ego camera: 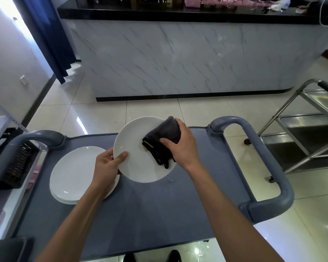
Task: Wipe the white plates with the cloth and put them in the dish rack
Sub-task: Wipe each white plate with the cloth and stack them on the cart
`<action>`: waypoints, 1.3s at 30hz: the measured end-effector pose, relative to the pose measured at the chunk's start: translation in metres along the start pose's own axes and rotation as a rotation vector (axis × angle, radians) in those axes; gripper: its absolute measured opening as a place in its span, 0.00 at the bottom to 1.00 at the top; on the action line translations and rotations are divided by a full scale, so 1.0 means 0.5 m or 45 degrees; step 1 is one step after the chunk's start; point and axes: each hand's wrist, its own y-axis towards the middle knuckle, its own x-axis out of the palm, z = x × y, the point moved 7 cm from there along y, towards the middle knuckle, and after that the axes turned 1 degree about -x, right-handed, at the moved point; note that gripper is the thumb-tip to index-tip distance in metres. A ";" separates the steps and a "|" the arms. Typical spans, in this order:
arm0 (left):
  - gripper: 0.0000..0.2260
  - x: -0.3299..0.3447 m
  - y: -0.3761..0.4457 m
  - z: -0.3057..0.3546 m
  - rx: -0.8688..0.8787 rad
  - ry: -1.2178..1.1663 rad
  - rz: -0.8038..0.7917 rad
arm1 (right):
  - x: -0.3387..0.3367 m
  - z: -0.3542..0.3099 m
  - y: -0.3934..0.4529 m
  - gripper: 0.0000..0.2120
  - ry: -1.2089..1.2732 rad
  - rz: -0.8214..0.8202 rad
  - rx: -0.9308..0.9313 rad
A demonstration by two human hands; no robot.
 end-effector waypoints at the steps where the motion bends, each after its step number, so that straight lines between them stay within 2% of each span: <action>1: 0.06 -0.003 0.001 0.000 0.002 0.017 -0.006 | -0.002 0.000 -0.001 0.39 0.019 -0.008 0.014; 10: 0.08 -0.014 0.014 -0.006 -0.082 0.115 0.029 | -0.014 -0.022 -0.022 0.27 0.188 0.068 -0.003; 16: 0.09 0.003 0.003 -0.031 -0.278 -0.027 -0.053 | -0.029 -0.058 -0.048 0.24 0.077 0.141 -0.257; 21: 0.28 0.017 -0.012 -0.065 -0.632 -0.413 -0.199 | -0.040 -0.074 -0.084 0.20 -0.120 0.249 -0.536; 24: 0.39 0.004 -0.016 -0.089 -0.870 -0.325 -0.138 | -0.048 -0.070 -0.107 0.18 -0.179 0.300 -0.664; 27: 0.44 0.017 -0.025 -0.094 -1.044 -0.264 -0.305 | -0.046 -0.067 -0.128 0.21 -0.218 0.288 -0.802; 28: 0.42 0.023 -0.025 -0.092 -1.063 -0.268 -0.345 | -0.042 -0.067 -0.133 0.23 -0.225 0.271 -0.837; 30: 0.32 0.036 -0.022 -0.087 -1.056 -0.276 -0.369 | -0.036 -0.067 -0.139 0.23 -0.231 0.241 -0.870; 33: 0.19 0.055 -0.015 -0.080 -0.991 -0.456 -0.296 | -0.029 -0.064 -0.144 0.21 -0.262 0.175 -0.895; 36: 0.13 0.049 -0.001 -0.078 -0.898 -0.727 -0.080 | -0.016 -0.057 -0.151 0.18 -0.334 0.025 -0.976; 39: 0.11 0.035 0.009 -0.074 -0.819 -0.639 -0.003 | -0.002 -0.027 -0.150 0.24 -0.375 -0.164 -0.906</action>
